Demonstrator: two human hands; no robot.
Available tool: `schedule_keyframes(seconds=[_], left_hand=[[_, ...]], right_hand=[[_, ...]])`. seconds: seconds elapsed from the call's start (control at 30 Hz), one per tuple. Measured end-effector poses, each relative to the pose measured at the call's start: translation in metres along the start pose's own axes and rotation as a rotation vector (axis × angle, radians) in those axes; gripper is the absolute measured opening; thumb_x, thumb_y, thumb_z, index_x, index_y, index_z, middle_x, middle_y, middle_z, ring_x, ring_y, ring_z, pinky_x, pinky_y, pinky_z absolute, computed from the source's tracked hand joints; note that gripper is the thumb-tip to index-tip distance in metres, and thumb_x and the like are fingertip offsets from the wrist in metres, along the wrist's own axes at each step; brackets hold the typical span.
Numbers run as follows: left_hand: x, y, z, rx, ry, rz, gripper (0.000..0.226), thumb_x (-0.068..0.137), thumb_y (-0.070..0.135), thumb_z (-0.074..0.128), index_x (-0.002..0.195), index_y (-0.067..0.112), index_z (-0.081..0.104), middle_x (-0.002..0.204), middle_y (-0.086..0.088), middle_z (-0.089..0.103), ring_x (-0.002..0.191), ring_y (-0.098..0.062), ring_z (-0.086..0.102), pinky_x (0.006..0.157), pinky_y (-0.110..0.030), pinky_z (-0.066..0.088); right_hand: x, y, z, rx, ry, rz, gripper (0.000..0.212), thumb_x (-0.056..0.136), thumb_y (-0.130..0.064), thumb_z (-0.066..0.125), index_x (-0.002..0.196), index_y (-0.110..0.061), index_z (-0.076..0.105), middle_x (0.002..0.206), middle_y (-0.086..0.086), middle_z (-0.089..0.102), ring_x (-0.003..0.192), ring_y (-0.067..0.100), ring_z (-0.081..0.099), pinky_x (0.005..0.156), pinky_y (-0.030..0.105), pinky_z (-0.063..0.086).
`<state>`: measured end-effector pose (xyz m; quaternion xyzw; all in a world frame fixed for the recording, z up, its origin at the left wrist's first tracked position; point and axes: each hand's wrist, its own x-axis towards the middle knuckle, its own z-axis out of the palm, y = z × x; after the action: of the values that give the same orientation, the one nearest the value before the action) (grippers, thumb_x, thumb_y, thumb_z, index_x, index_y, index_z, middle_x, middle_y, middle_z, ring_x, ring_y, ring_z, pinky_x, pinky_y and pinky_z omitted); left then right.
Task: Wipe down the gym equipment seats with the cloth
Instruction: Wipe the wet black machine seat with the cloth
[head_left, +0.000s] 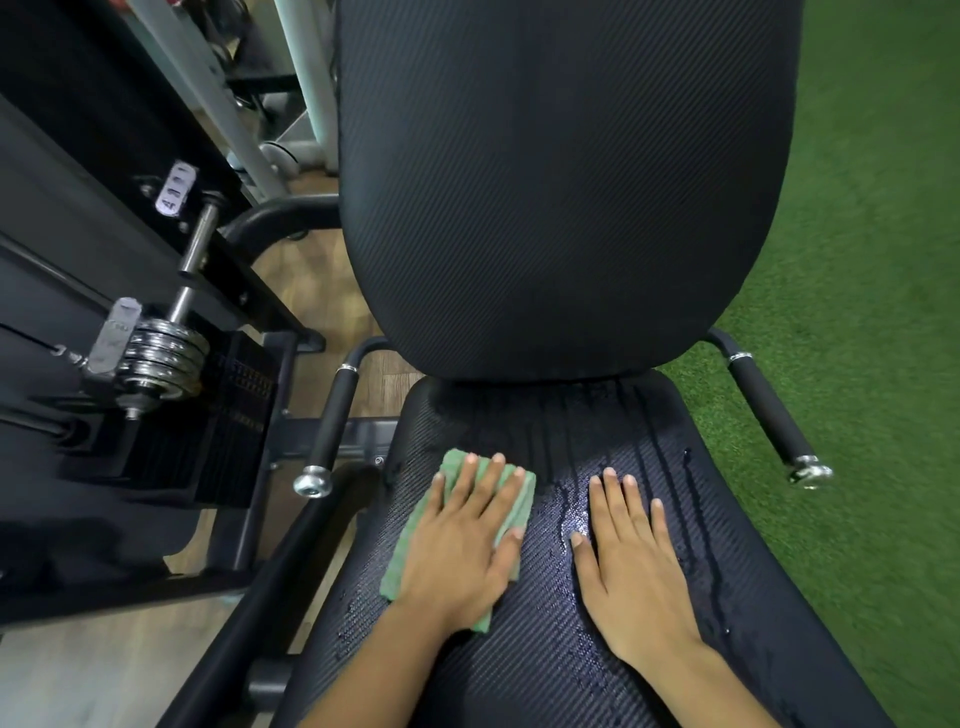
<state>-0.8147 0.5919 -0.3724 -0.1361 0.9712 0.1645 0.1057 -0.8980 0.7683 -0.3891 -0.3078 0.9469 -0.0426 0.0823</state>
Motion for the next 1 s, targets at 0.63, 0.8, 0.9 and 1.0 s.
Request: schedule_keyframes(seconds=[0.63, 0.8, 0.9, 1.0], left_hand=[[0.034, -0.051, -0.012, -0.019, 0.043, -0.362, 0.072, 0.083, 0.056, -0.003, 0.151, 0.032, -0.004, 0.159, 0.007, -0.01, 0.146, -0.016, -0.015, 0.118, -0.04, -0.006], [0.066, -0.014, -0.008, 0.016, 0.035, -0.235, 0.068, 0.09, 0.049, 0.002, 0.153, 0.025, 0.0, 0.161, 0.001, -0.003, 0.147, -0.022, -0.01, 0.117, -0.042, -0.008], [0.04, -0.024, -0.007, -0.06, 0.062, -0.06, 0.068, 0.09, 0.051, 0.008, 0.15, 0.025, 0.024, 0.157, -0.003, 0.022, 0.147, -0.022, 0.006, 0.118, -0.041, -0.003], [0.028, -0.052, -0.009, -0.079, 0.135, -0.159, 0.064, 0.092, 0.05, 0.017, 0.144, 0.022, 0.041, 0.147, -0.004, 0.039, 0.144, -0.025, 0.022, 0.117, -0.05, 0.014]], right_hand=[[0.0, 0.0, 0.002, 0.01, -0.01, 0.025, 0.061, 0.096, -0.044, 0.028, 0.144, -0.009, 0.039, 0.151, 0.006, 0.036, 0.143, 0.021, 0.024, 0.112, 0.039, 0.011], [0.0, 0.0, 0.002, 0.03, 0.017, 0.002, 0.062, 0.094, -0.043, 0.031, 0.144, -0.007, 0.037, 0.152, 0.006, 0.035, 0.143, 0.019, 0.019, 0.113, 0.039, 0.012], [0.0, 0.0, 0.002, 0.046, 0.022, -0.002, 0.062, 0.093, -0.043, 0.032, 0.144, -0.007, 0.038, 0.151, 0.006, 0.035, 0.143, 0.019, 0.02, 0.113, 0.039, 0.012], [0.001, 0.0, 0.003, 0.056, 0.035, 0.0, 0.062, 0.092, -0.041, 0.033, 0.142, -0.005, 0.042, 0.15, 0.008, 0.037, 0.142, 0.02, 0.022, 0.113, 0.039, 0.012]])
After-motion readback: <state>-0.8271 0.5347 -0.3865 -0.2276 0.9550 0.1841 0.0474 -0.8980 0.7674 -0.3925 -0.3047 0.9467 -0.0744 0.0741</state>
